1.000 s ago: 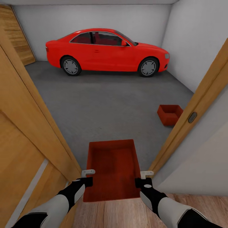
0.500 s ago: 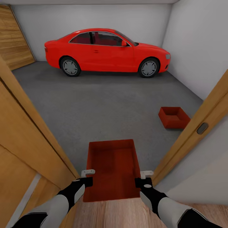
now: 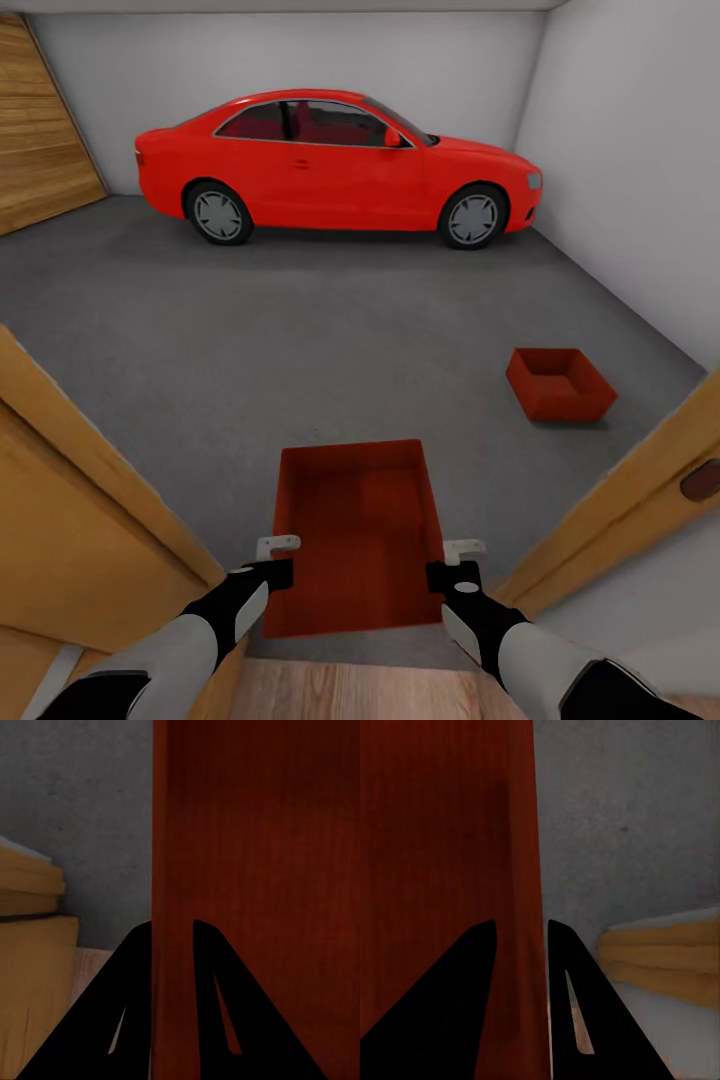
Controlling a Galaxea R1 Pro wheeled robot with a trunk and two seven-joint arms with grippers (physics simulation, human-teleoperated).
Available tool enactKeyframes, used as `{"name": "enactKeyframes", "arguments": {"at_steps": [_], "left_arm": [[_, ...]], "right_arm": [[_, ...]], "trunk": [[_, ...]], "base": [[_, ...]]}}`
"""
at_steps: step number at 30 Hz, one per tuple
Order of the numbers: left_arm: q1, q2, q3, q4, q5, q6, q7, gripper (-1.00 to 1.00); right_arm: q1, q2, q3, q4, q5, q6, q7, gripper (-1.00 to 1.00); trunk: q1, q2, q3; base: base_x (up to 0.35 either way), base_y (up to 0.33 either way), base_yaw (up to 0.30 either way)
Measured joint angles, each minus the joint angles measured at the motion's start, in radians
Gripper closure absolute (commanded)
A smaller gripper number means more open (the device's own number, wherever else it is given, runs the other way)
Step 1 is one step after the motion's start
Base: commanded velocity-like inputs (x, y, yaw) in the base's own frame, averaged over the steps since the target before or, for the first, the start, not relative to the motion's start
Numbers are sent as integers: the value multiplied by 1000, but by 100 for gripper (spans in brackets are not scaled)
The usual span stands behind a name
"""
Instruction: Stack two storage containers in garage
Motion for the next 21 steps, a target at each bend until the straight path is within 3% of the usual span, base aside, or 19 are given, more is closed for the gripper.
{"name": "enactKeyframes", "arguments": {"at_steps": [21], "left_arm": [[0, 0, 0, 0, 0, 0, 0, 100]], "right_arm": [[0, 0, -1, 0, 1, 0, 0, 100]], "trunk": [[0, 0, 0]], "base": [[323, 0, 0]]}}
